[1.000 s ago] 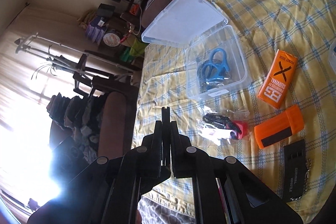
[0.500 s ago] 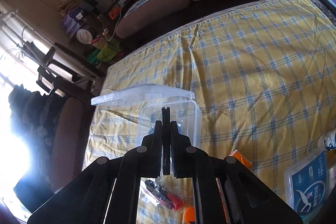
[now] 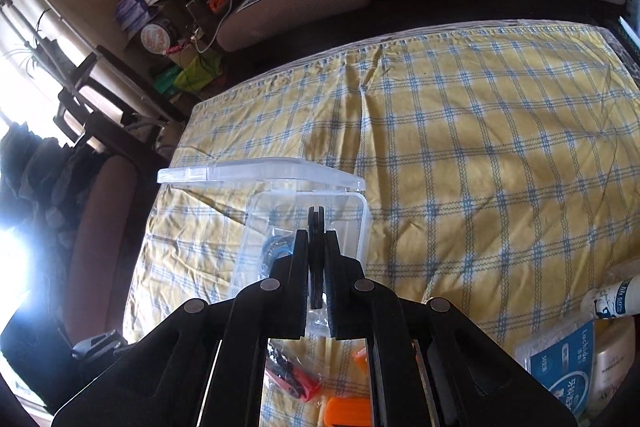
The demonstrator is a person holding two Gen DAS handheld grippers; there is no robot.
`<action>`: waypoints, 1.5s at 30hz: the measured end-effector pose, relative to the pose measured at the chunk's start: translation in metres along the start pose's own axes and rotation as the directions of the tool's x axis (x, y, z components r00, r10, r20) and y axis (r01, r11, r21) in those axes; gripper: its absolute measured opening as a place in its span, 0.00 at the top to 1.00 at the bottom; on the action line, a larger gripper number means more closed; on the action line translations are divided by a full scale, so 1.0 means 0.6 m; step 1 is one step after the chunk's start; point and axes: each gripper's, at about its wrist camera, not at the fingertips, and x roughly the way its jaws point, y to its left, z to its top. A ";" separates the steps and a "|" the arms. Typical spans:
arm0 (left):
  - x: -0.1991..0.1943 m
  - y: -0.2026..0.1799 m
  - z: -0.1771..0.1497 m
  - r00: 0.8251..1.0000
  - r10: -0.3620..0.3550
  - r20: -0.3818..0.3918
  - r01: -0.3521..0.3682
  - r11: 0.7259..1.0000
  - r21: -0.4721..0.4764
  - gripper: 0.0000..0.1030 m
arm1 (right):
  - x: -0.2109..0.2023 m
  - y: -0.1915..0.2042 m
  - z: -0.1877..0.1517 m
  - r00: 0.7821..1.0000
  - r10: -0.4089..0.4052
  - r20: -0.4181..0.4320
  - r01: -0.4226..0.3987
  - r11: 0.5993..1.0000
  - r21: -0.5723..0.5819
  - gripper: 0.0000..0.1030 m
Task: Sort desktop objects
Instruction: 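Lower the black knife into the clear box and open the right gripper, then grasp the pink strap with black cord with the left gripper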
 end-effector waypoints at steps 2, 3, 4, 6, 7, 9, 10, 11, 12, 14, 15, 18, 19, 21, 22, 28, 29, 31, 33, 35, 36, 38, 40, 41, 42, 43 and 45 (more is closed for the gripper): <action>-0.001 0.000 0.000 1.000 0.001 0.000 -0.001 1.000 0.000 0.57 | -0.001 0.005 0.002 1.000 -0.019 -0.013 0.019 1.000 -0.025 0.94; -0.001 -0.001 -0.001 1.000 0.001 0.000 -0.001 1.000 0.000 0.57 | -0.001 0.006 0.002 1.000 -0.021 -0.022 0.020 0.999 -0.032 0.94; -0.001 -0.001 0.000 1.000 0.001 -0.001 -0.001 1.000 0.001 0.57 | -0.003 0.007 0.002 0.999 -0.020 -0.025 0.019 0.999 -0.037 0.94; 0.000 -0.001 0.000 1.000 0.000 -0.003 0.000 1.000 0.005 0.57 | 0.000 0.010 0.002 0.999 -0.025 -0.044 0.023 0.998 -0.054 0.94; 0.001 -0.002 0.000 1.000 -0.001 -0.004 0.001 1.000 0.006 0.57 | 0.006 0.012 0.002 0.998 -0.033 -0.062 0.028 0.997 -0.067 0.94; 0.003 -0.004 0.000 1.000 -0.005 -0.004 0.005 1.000 0.007 0.57 | 0.021 0.015 -0.001 0.995 -0.047 -0.090 0.039 0.996 -0.083 0.94; 0.005 -0.004 0.000 1.000 -0.006 -0.006 0.006 1.000 0.008 0.57 | 0.028 0.016 -0.002 0.994 -0.059 -0.096 0.051 0.995 -0.086 0.94; 0.006 -0.006 -0.001 1.000 -0.006 -0.008 0.006 1.000 0.010 0.57 | 0.035 0.016 -0.003 0.993 -0.068 -0.097 0.059 0.994 -0.088 0.94; 0.008 -0.007 -0.001 1.000 -0.004 -0.010 0.004 1.000 0.012 0.57 | 0.042 0.015 -0.003 0.992 -0.073 -0.098 0.064 0.994 -0.086 0.94; 0.009 -0.009 -0.003 1.000 -0.004 -0.013 0.005 1.000 0.016 0.57 | 0.055 0.012 -0.003 0.992 -0.084 -0.097 0.077 0.994 -0.079 0.94; 0.011 -0.010 -0.003 1.000 -0.005 -0.013 0.005 1.000 0.016 0.57 | 0.059 0.011 -0.003 0.991 -0.096 -0.094 0.089 0.993 -0.075 0.93; 0.015 -0.011 -0.003 1.000 -0.008 -0.017 0.008 1.000 0.017 0.57 | 0.059 0.002 -0.004 0.992 -0.109 -0.068 0.106 0.993 -0.050 0.89; 0.017 -0.012 -0.003 1.000 -0.006 -0.017 0.006 1.000 0.019 0.57 | 0.054 -0.001 -0.003 0.993 -0.104 -0.054 0.102 0.994 -0.037 0.88; 0.018 -0.012 -0.003 1.000 -0.009 -0.016 0.009 1.000 0.017 0.57 | 0.039 -0.006 -0.005 0.995 -0.102 -0.018 0.102 0.995 -0.020 0.82; 0.017 -0.012 -0.002 1.000 -0.010 -0.014 0.010 1.000 0.016 0.57 | 0.032 -0.008 -0.006 0.995 -0.102 0.001 0.102 0.995 -0.015 0.82; 0.017 -0.009 -0.001 1.000 -0.015 -0.011 0.016 1.000 0.007 0.57 | 0.013 0.008 -0.016 0.997 -0.065 0.032 0.066 0.997 -0.050 0.87; 0.018 -0.009 -0.001 1.000 -0.017 -0.013 0.017 1.000 0.007 0.57 | 0.018 0.014 -0.018 0.998 -0.068 0.017 0.069 0.996 -0.061 0.87; 0.018 -0.013 -0.002 1.000 -0.018 -0.016 0.018 1.000 0.013 0.56 | 0.036 0.019 -0.024 0.995 -0.100 -0.027 0.098 0.993 -0.067 0.87; 0.020 -0.015 -0.004 1.000 -0.021 -0.022 0.022 1.000 0.017 0.48 | 0.048 0.015 -0.032 0.993 -0.101 -0.064 0.098 0.994 -0.041 0.87; 0.022 -0.016 -0.007 0.999 -0.020 -0.025 0.021 1.000 0.015 0.35 | 0.046 0.010 -0.040 0.994 -0.081 -0.072 0.081 0.997 -0.013 0.87; 0.023 -0.015 -0.009 1.000 -0.017 -0.025 0.018 1.000 0.016 0.32 | 0.040 0.009 -0.046 0.995 -0.067 -0.067 0.067 0.998 -0.003 0.87; 0.028 -0.014 -0.011 0.999 0.003 -0.040 -0.002 1.000 0.025 0.30 | 0.019 0.011 -0.058 0.998 -0.040 -0.048 0.041 0.999 0.010 0.87; 0.034 -0.012 -0.015 0.998 0.036 -0.050 -0.034 0.998 0.046 0.27 | -0.010 0.016 -0.076 1.000 -0.007 -0.016 0.008 1.000 0.019 0.82; 0.038 -0.012 -0.017 0.997 0.050 -0.053 -0.047 0.997 0.058 0.27 | -0.023 0.020 -0.087 1.000 0.004 -0.004 -0.004 1.000 0.014 0.75; 0.042 -0.011 -0.020 0.997 0.058 -0.059 -0.054 0.996 0.066 0.27 | -0.035 0.024 -0.097 1.000 0.009 0.004 -0.009 1.000 0.004 0.64; 0.048 -0.010 -0.023 0.996 0.067 -0.065 -0.063 0.995 0.072 0.27 | -0.045 0.026 -0.108 1.000 0.009 0.009 -0.009 1.000 -0.006 0.57; 0.059 -0.011 -0.028 0.994 0.082 -0.076 -0.075 0.993 0.093 0.27 | -0.059 0.026 -0.127 1.000 0.006 0.012 -0.006 1.000 -0.003 0.56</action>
